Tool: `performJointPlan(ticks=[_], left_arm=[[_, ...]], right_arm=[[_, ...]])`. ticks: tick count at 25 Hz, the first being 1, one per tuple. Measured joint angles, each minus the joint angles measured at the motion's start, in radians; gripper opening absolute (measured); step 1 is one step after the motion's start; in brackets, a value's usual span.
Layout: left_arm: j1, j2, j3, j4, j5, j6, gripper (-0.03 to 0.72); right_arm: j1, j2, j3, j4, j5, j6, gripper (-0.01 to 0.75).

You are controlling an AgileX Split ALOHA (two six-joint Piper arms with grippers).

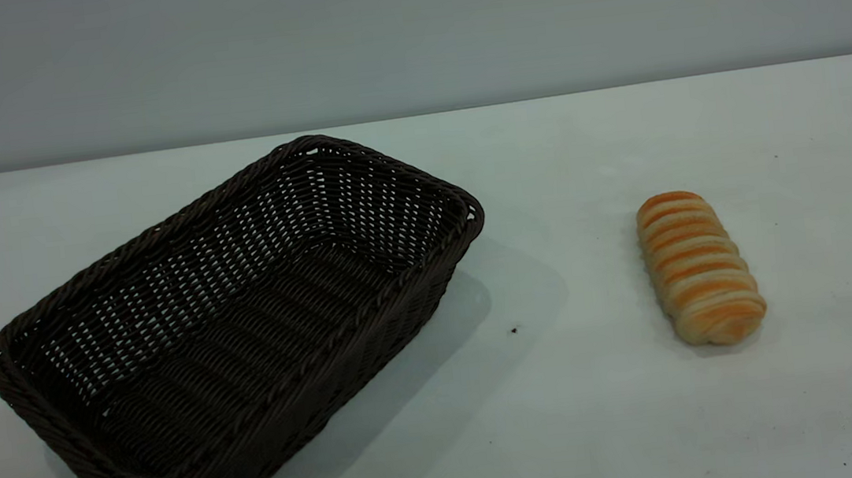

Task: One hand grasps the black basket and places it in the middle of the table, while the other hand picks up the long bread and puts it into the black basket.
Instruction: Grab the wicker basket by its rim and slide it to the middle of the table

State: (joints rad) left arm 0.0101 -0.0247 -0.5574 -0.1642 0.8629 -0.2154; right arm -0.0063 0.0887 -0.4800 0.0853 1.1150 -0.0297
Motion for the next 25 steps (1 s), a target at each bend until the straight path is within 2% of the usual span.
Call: performJointPlan(ticks=[2, 4, 8, 11, 18, 25], left_arm=[[0.0, 0.014, 0.0, -0.063, -0.121, -0.004, 0.525], [0.0, 0.069, 0.0, -0.119, -0.24, -0.006, 0.525], [0.0, 0.252, -0.001, -0.142, -0.367, -0.007, 0.525], [0.0, 0.459, -0.001, -0.142, -0.405, -0.007, 0.525], [0.0, 0.946, -0.001, -0.196, -0.44, -0.063, 0.525], [0.0, 1.238, -0.001, -0.29, -0.503, -0.042, 0.526]], right_arm=[[0.0, 0.0, -0.005, 0.0, -0.029, 0.014, 0.399], [0.0, 0.0, -0.019, 0.012, -0.112, 0.03, 0.399], [0.0, 0.0, -0.027, 0.05, -0.272, 0.03, 0.399], [0.0, 0.007, -0.027, 0.053, -0.311, 0.03, 0.399], [0.0, 0.019, 0.026, 0.059, -0.312, 0.03, 0.399], [0.0, 0.02, 0.079, 0.064, -0.343, 0.03, 0.399]])
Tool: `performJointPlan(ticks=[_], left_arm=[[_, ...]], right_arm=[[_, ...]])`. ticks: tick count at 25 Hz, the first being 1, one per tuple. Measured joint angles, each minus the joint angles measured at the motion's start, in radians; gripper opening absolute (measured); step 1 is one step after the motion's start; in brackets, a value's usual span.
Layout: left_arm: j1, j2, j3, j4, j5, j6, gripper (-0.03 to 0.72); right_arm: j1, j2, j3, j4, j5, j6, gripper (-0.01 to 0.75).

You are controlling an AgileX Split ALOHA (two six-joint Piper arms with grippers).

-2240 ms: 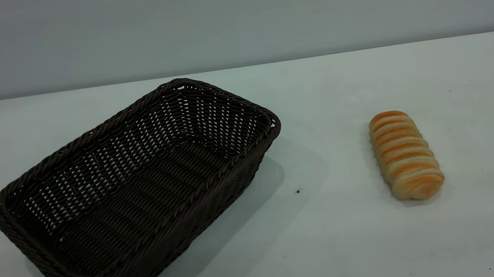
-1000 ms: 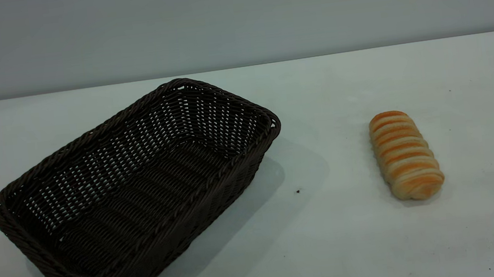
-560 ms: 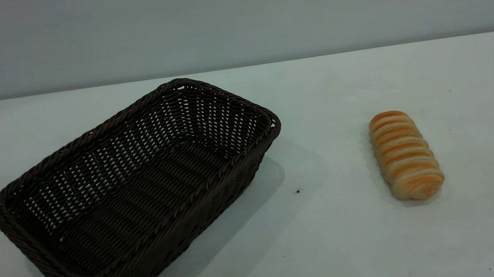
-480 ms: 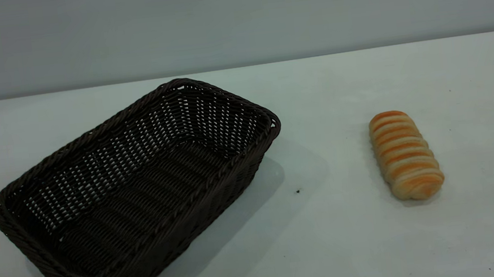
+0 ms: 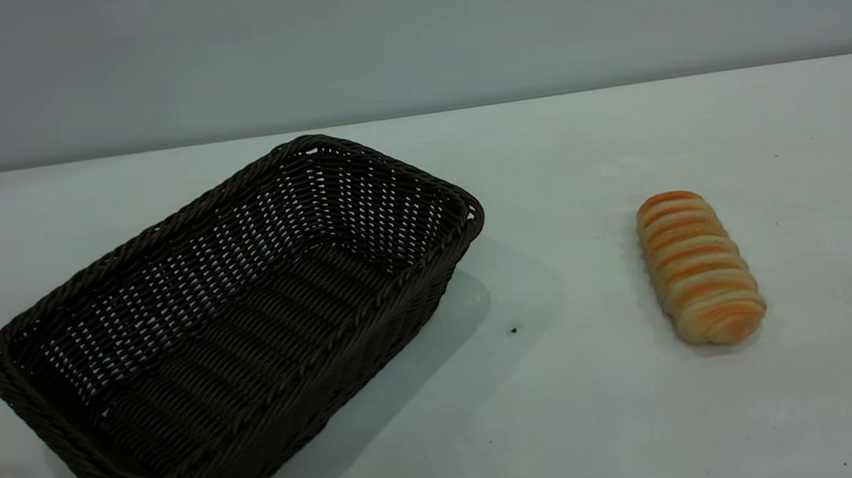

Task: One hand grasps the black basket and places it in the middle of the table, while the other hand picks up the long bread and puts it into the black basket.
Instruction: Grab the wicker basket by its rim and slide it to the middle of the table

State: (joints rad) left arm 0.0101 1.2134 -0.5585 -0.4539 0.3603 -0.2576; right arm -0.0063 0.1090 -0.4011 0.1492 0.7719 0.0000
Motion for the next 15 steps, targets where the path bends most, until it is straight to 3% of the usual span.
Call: performJointPlan(ticks=[7, 15], left_arm=[[0.0, 0.132, 0.0, -0.006, -0.091, 0.006, 0.526], [-0.002, 0.245, 0.0, -0.007, -0.106, 0.007, 0.526]], right_arm=[[0.0, 0.0, 0.0, 0.003, -0.019, -0.009, 0.399], [0.0, 0.0, 0.0, 0.003, -0.028, -0.016, 0.399]])
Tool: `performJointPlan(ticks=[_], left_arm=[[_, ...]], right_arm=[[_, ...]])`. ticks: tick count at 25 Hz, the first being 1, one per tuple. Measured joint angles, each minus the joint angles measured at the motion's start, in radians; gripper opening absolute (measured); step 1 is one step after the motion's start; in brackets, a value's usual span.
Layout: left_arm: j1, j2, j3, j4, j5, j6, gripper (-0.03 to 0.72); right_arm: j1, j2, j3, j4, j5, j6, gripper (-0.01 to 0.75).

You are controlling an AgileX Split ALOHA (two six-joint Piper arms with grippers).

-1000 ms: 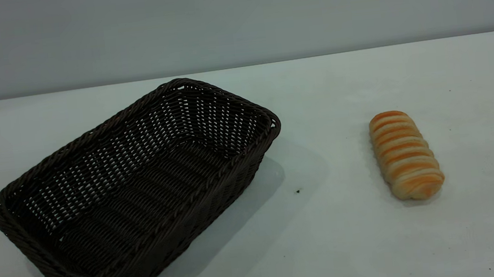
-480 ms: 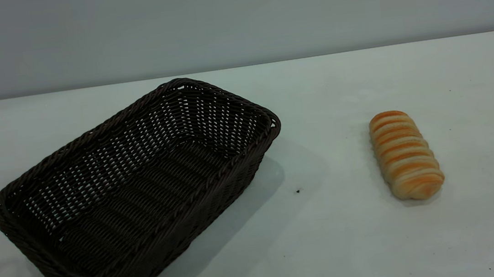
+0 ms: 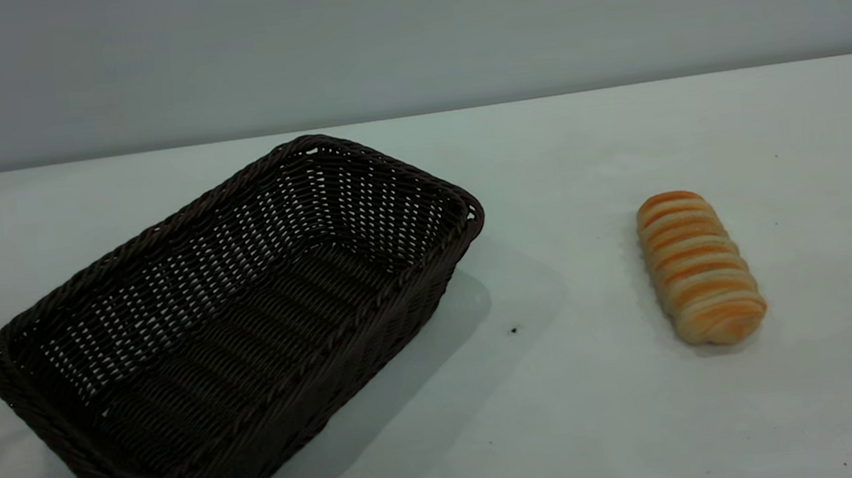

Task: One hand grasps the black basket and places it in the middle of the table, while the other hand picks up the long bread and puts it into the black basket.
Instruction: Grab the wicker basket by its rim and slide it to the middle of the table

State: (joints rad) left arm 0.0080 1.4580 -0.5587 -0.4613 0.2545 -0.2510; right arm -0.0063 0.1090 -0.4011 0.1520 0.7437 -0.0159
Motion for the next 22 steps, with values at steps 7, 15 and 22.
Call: performJointPlan(ticks=[7, 15, 22], left_arm=[[-0.056, 0.099, -0.005, -0.007, -0.072, 0.0, 0.526], [-0.071, 0.182, -0.007, -0.022, -0.109, -0.004, 0.526], [-0.071, 0.248, -0.007, -0.059, -0.175, -0.005, 0.526]], right_arm=[[0.0, 0.0, 0.0, 0.001, -0.002, -0.013, 0.399], [0.0, 0.0, 0.0, 0.005, -0.002, -0.018, 0.399], [0.0, 0.0, 0.0, 0.007, -0.002, -0.018, 0.399]])
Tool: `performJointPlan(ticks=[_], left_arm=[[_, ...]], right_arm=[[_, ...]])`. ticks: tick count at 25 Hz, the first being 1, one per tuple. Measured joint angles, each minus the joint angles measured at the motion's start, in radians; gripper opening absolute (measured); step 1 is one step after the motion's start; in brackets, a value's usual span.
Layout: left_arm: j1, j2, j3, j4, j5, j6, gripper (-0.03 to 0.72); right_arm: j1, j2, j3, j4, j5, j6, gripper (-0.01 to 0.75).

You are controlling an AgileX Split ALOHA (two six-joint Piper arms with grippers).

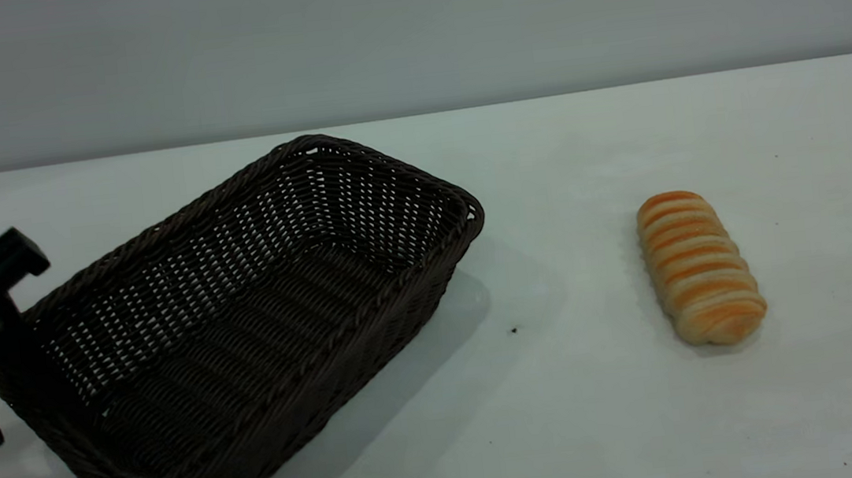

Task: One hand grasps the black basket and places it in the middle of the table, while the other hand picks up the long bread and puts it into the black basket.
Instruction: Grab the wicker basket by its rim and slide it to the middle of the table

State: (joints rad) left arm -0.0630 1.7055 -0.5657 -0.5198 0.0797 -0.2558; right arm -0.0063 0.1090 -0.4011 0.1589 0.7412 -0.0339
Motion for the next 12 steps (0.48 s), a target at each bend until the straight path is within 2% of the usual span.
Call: performJointPlan(ticks=[8, 12], left_arm=[[-0.002, 0.123, -0.011, -0.009, -0.074, 0.0, 0.523], [-0.004, 0.165, -0.012, -0.012, -0.116, -0.001, 0.469]], right_arm=[[0.0, 0.0, 0.0, 0.001, 0.0, -0.001, 0.399], [0.0, 0.0, 0.0, 0.001, 0.0, -0.001, 0.399]])
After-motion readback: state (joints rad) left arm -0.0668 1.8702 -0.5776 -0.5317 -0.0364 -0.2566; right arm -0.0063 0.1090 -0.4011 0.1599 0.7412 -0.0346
